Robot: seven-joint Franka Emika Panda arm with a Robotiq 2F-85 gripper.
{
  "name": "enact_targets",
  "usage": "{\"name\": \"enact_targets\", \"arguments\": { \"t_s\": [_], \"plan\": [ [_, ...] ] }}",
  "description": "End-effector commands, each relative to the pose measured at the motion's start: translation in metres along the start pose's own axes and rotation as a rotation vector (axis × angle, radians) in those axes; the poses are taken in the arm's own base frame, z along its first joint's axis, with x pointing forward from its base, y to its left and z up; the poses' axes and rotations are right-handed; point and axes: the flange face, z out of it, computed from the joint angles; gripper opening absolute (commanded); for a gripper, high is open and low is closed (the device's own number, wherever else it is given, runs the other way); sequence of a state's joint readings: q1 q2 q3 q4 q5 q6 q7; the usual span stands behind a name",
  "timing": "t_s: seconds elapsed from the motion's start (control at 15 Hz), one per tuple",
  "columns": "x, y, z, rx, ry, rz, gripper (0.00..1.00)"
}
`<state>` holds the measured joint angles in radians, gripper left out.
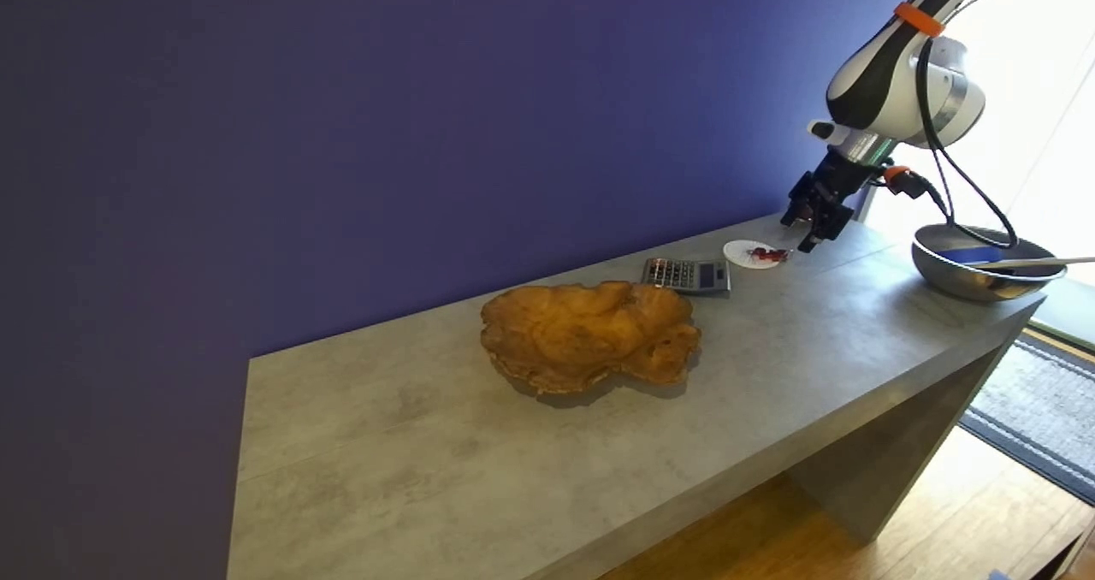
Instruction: Pick up the red key chain and put it in the brown bowl
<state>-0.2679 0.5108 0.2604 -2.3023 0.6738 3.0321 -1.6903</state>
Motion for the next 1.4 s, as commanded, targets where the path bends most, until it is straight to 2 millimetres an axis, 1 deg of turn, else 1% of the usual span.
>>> {"name": "enact_targets", "arguments": {
  "t_s": [0.0, 0.2, 0.33, 0.4, 0.53, 0.6, 0.73, 0.8, 0.93, 1.07, 1.13, 1.2, 1.27, 1.33],
  "plan": [
    [-0.002, -0.004, 0.012, -0.034, -0.018, 0.040, 1.00],
    [-0.003, -0.002, 0.023, -0.032, -0.020, 0.014, 0.97],
    [-0.002, -0.002, 0.029, -0.028, -0.015, 0.004, 0.90],
    [0.000, -0.001, 0.031, -0.028, -0.008, 0.003, 0.72],
    [0.002, 0.000, 0.035, -0.034, -0.013, -0.007, 0.57],
    [0.001, 0.000, 0.037, -0.041, -0.016, -0.010, 0.49],
    [-0.001, 0.003, 0.040, -0.056, -0.028, -0.015, 0.36],
    [-0.003, 0.005, 0.041, -0.062, -0.035, -0.015, 0.28],
    [-0.005, 0.006, 0.038, -0.066, -0.050, -0.020, 0.17],
    [-0.010, 0.012, 0.031, -0.065, -0.060, -0.029, 0.05],
    [-0.012, 0.015, 0.023, -0.058, -0.058, -0.026, 0.02],
    [-0.014, 0.019, 0.017, -0.056, -0.052, -0.025, 0.06],
    [-0.018, 0.023, 0.009, -0.054, -0.045, -0.025, 0.06],
    [-0.021, 0.033, -0.006, -0.054, -0.020, -0.024, 0.06]
  ]
}}
